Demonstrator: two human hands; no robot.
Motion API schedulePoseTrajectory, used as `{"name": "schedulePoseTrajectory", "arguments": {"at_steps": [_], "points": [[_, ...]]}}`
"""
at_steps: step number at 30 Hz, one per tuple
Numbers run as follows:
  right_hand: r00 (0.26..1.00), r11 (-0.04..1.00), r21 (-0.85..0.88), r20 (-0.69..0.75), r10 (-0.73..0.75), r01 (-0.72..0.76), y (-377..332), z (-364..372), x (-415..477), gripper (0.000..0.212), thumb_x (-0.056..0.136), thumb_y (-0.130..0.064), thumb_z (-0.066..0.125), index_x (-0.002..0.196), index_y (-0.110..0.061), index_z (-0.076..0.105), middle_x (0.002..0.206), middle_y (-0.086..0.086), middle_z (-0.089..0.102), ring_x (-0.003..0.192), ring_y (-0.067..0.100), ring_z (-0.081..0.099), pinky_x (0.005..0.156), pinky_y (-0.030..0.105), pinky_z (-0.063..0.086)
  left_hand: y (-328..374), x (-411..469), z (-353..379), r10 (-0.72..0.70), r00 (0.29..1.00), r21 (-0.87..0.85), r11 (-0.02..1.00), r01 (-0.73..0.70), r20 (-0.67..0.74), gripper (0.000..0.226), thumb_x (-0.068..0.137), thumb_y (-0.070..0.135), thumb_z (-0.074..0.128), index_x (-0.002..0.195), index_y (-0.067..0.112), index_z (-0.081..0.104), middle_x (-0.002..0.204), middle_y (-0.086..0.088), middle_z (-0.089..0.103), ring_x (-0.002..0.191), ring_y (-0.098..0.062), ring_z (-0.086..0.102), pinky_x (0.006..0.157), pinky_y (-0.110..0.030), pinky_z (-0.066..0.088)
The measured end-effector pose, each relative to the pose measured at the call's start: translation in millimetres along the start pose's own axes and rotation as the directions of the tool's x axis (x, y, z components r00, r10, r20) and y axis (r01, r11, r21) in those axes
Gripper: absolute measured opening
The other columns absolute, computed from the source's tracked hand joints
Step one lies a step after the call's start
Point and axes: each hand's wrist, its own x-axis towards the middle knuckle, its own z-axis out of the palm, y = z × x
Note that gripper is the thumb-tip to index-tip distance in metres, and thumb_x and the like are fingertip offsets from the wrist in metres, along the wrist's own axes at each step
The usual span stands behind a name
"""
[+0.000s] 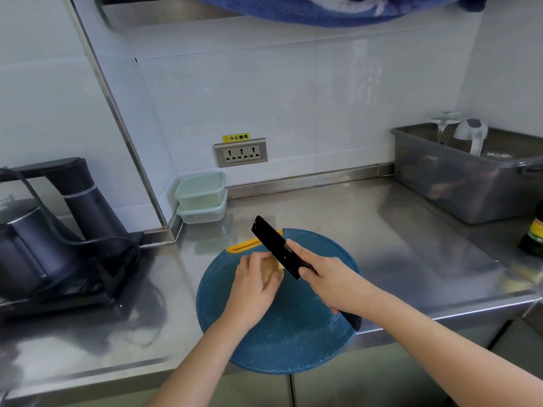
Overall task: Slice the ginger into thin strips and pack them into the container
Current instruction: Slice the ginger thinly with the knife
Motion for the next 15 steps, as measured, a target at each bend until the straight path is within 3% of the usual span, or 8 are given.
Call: {"name": "schedulePoseTrajectory", "arguments": {"at_steps": [6, 11, 15], "points": [[0.995, 0.994, -0.113, -0.095, -0.023, 0.012, 2.5, 17.0, 1.2, 0.058, 0.103, -0.022, 0.034, 0.15, -0.046, 0.008, 0.075, 0.001, 0.056, 0.053, 0.01, 0.047, 0.05, 0.019, 0.038, -0.2, 1.4, -0.3, -0.01, 1.0, -0.017, 1.0, 0.01, 0.013, 0.03, 0.094, 0.034, 0.053, 0.121, 0.039, 0.042, 0.118, 0.006, 0.041, 0.112, -0.01, 0.041, 0.091, -0.023, 0.033], [0.997, 0.992, -0.121, -0.079, 0.021, -0.031, -3.8, 18.1, 1.5, 0.058, 0.104, -0.023, 0.032, 0.151, -0.041, 0.005, 0.079, 0.004, 0.059, 0.053, 0.012, 0.049, 0.055, 0.03, 0.048, 1.1, 1.3, 0.9, -0.005, 1.0, 0.009, 1.0, 0.005, -0.004, 0.032, 0.094, 0.032, 0.053, 0.124, 0.035, 0.044, 0.117, 0.006, 0.04, 0.111, -0.009, 0.042, 0.089, -0.021, 0.033], [0.996, 0.986, -0.149, 0.035, 0.084, -0.078, -14.0, 8.3, 4.4, 0.06, 0.104, -0.022, 0.029, 0.152, -0.039, -0.002, 0.094, 0.014, 0.061, 0.05, 0.02, 0.055, 0.045, 0.029, 0.053, 0.2, 2.5, 2.8, 0.001, 1.0, 0.034, 0.999, -0.001, -0.017, 0.033, 0.093, 0.03, 0.054, 0.125, 0.028, 0.045, 0.115, 0.004, 0.041, 0.109, -0.011, 0.044, 0.088, -0.02, 0.034]]}}
